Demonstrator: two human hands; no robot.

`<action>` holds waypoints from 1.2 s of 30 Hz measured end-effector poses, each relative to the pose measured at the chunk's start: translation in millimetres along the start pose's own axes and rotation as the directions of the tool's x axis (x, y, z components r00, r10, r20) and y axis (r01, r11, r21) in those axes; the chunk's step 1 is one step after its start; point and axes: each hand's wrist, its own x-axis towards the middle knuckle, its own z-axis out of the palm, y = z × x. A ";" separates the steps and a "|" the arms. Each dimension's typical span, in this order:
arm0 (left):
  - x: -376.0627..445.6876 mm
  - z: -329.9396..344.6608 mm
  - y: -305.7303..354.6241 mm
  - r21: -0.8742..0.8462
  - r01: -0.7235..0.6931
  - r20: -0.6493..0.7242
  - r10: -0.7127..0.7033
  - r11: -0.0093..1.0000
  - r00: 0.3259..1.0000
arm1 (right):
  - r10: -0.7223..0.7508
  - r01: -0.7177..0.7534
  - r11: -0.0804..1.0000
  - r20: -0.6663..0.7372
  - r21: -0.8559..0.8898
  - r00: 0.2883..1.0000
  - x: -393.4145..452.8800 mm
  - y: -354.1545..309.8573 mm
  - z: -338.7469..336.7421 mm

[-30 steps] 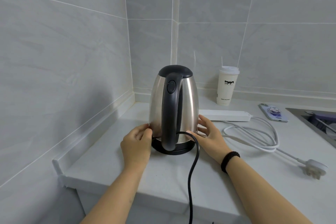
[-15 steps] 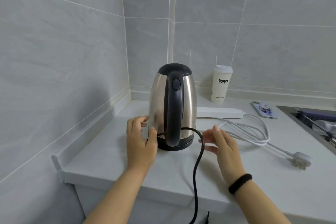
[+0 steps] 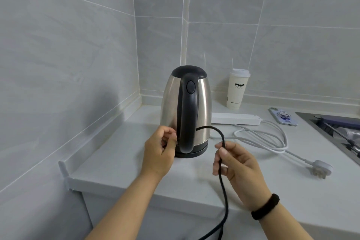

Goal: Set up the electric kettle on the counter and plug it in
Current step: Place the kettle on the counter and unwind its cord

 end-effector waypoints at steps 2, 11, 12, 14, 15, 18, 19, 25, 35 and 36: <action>0.1 0.5 -0.5 -0.011 0.008 0.006 -0.008 1.000 1.000 | -0.023 0.021 0.999 -0.067 -0.034 0.998 5.3 -2.7 0.8; 1.3 1.0 -4.4 -0.042 -0.003 -0.042 0.002 0.999 0.999 | -0.134 0.131 0.829 0.035 -0.544 0.990 46.6 -24.6 9.0; 1.5 1.0 -4.8 -0.048 -0.009 -0.048 0.007 0.999 0.999 | -0.131 0.153 0.767 0.081 -0.623 0.988 50.7 -29.2 9.1; 1.9 0.5 -4.2 -0.075 -0.022 -0.053 0.018 0.997 0.998 | -0.091 0.199 0.623 0.183 -0.756 0.979 58.3 -39.8 9.6; 2.2 0.2 -3.7 -0.089 -0.033 -0.060 0.027 0.996 0.998 | -0.061 0.223 0.554 0.228 -0.802 0.972 61.9 -45.3 10.1; 2.6 -0.7 -1.3 -0.102 -0.075 -0.070 0.068 0.992 0.995 | 0.043 0.300 0.398 0.345 -0.867 0.938 70.5 -59.5 15.2; 2.7 -1.0 -1.3 -0.101 -0.082 -0.072 0.075 0.991 0.995 | 0.078 0.324 0.360 0.374 -0.875 0.924 73.2 -62.4 17.8; 2.7 -4.1 -1.3 -0.104 -0.069 -0.118 0.056 0.992 0.991 | 0.164 0.409 0.148 0.431 -0.900 0.888 86.1 -59.8 33.3; 7.7 -8.7 3.9 -0.298 0.104 -0.222 -0.175 0.949 0.959 | 0.212 0.330 0.154 0.357 -0.931 0.910 77.7 -46.8 50.6; 7.8 -8.7 3.7 -0.298 0.107 -0.225 -0.179 0.948 0.958 | 0.183 0.334 0.191 0.368 -0.923 0.912 75.8 -43.9 50.6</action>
